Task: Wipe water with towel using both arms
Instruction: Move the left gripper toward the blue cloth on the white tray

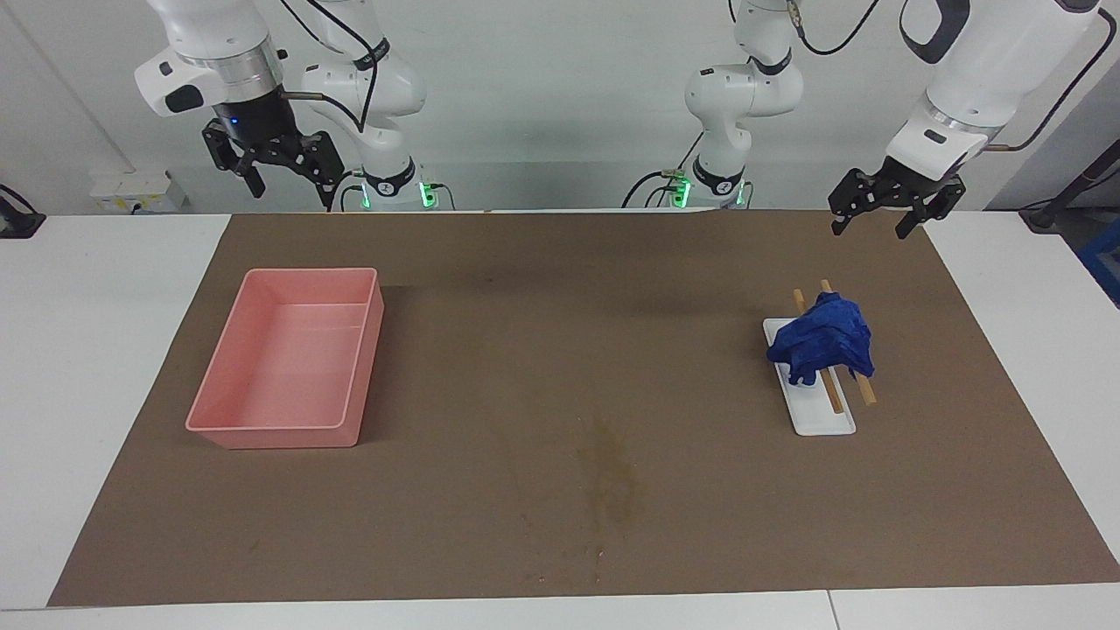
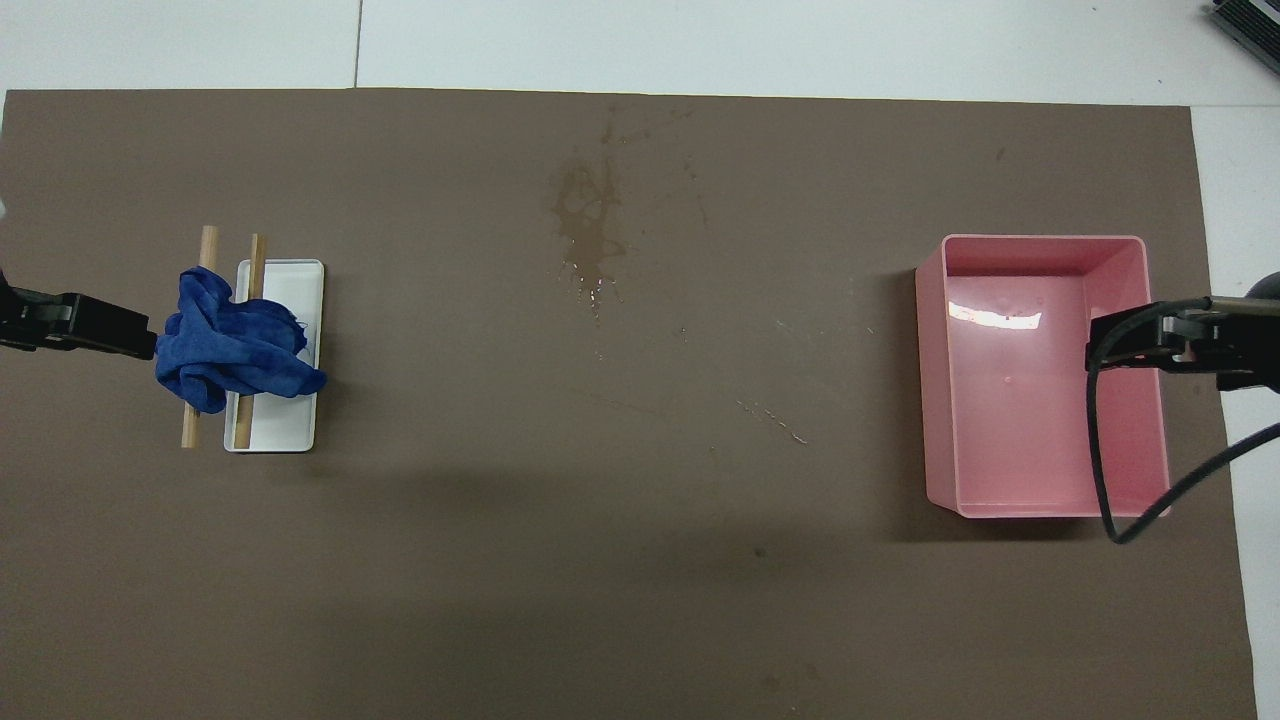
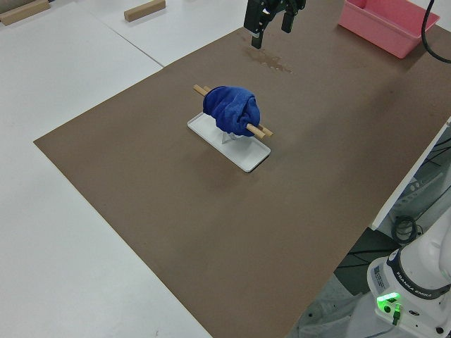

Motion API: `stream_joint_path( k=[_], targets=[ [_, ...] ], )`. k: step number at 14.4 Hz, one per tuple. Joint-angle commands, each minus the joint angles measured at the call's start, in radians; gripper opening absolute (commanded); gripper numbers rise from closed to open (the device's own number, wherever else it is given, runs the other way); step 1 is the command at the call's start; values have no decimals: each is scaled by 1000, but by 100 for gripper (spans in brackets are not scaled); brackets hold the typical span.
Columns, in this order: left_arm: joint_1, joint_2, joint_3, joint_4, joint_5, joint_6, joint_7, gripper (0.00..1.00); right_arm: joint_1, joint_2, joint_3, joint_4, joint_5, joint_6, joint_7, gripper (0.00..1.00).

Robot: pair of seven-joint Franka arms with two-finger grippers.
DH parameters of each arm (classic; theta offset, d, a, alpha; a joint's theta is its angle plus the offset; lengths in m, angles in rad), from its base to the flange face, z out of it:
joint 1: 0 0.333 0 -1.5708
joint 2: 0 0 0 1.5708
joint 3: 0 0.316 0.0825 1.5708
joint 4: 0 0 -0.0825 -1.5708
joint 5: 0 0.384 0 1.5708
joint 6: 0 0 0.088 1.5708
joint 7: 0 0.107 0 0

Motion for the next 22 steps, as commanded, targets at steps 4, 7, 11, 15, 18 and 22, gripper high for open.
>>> stream_joint_path(
  k=[4,7,11,15,18,22],
  targets=[
    [-5,-35,10,-51,13,42,20,100,-11,-11,-1,-10,17,-7,-17,100],
    [-4,-62,14,-132,14,143,17,100,-13,-11,-1,-10,17,-6,-18,100],
    [30,-38,14,-158,14,273,8,100,-10,-11,2,-12,18,-3,-78,100],
    [33,23,12,-216,76,431,-107,100,0,-12,4,-13,18,1,-89,100],
    [32,14,12,-348,79,568,-190,100,0,-14,4,-12,18,-7,-92,100],
    [29,8,12,-422,79,614,-231,100,1,-12,8,-12,17,4,-80,100]
  ],
)
